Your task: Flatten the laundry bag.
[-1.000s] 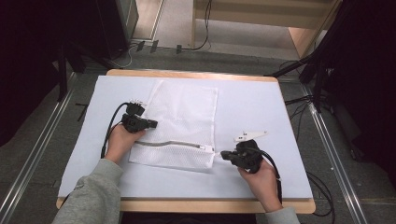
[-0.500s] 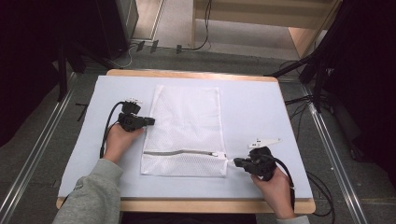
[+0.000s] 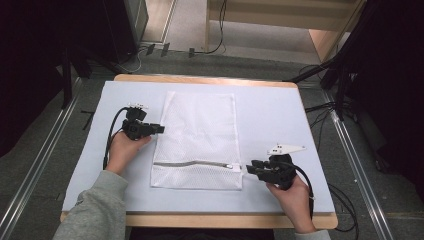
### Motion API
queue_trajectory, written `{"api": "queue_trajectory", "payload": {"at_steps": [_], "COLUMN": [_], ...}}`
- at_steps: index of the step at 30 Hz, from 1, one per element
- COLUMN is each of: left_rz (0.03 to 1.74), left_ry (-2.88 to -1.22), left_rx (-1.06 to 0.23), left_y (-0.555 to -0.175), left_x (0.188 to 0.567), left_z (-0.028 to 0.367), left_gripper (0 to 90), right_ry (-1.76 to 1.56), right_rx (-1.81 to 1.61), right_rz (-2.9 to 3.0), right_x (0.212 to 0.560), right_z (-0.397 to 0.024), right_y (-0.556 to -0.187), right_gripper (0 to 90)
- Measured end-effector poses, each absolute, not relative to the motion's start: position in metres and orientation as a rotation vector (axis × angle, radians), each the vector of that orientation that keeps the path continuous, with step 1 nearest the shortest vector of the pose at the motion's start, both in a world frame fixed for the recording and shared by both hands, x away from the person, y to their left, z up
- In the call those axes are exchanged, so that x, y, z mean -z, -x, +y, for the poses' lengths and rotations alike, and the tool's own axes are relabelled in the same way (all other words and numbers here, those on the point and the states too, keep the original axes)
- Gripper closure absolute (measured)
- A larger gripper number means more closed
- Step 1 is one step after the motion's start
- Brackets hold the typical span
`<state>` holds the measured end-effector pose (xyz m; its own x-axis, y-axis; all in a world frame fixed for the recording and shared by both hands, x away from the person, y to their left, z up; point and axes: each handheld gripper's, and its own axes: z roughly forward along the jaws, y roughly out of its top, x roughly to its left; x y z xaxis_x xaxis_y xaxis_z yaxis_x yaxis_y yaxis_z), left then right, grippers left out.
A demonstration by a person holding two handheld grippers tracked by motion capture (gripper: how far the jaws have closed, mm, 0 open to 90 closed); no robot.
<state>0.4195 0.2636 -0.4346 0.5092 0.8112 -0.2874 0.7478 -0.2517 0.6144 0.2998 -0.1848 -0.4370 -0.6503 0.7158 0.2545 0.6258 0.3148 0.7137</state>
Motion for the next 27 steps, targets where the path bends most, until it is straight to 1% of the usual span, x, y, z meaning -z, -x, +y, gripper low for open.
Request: {"api": "queue_trajectory", "payload": {"at_steps": [8, 9, 11, 13, 17, 23, 27], "left_rz": [1.187, 1.177, 1.164, 1.149, 1.12, 1.088, 1.061], "left_ry": [-2.072, -2.078, -2.09, -2.102, -2.113, -2.115, -2.132], "left_rx": [-0.091, -0.094, -0.096, -0.099, -0.094, -0.091, -0.083], "left_y": [-0.401, -0.399, -0.395, -0.392, -0.385, -0.377, -0.374], "left_x": [0.424, 0.424, 0.423, 0.422, 0.42, 0.417, 0.417], "left_z": [0.249, 0.247, 0.242, 0.238, 0.231, 0.22, 0.213], "left_gripper": [52.6, 50.7, 48.1, 46.0, 44.2, 43.0, 42.8], "right_ry": [-1.271, -1.272, -1.261, -1.258, -1.255, -1.265, -1.255], "right_rx": [-1.288, -1.292, -1.295, -1.287, -1.283, -1.276, -1.263], "right_rz": [2.435, 2.439, 2.449, 2.456, 2.472, 2.52, 2.536], "right_x": [0.436, 0.435, 0.435, 0.434, 0.435, 0.443, 0.446], "right_z": [-0.181, -0.18, -0.177, -0.173, -0.166, -0.158, -0.155], "right_y": [-0.309, -0.311, -0.314, -0.318, -0.326, -0.338, -0.339], "right_gripper": [70.4, 71.9, 80.8, 85.6, 89.7, 90.0, 90.0]}}
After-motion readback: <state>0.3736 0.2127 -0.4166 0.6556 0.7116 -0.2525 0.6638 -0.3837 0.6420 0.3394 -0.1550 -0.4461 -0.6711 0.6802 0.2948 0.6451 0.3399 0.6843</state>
